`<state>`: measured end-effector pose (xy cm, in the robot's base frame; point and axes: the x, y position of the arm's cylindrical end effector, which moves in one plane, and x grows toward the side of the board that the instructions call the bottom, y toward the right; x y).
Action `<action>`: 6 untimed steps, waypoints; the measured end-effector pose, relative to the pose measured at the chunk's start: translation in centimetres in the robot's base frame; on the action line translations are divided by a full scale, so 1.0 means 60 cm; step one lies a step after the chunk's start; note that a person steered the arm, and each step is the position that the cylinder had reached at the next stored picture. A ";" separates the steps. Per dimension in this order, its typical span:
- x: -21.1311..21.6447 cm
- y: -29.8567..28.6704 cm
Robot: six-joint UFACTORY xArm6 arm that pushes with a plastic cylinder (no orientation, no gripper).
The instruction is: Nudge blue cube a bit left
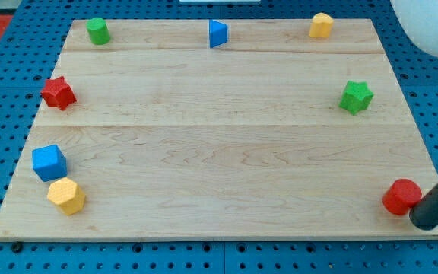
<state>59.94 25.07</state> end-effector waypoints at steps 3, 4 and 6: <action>-0.115 -0.047; -0.193 -0.165; -0.193 -0.651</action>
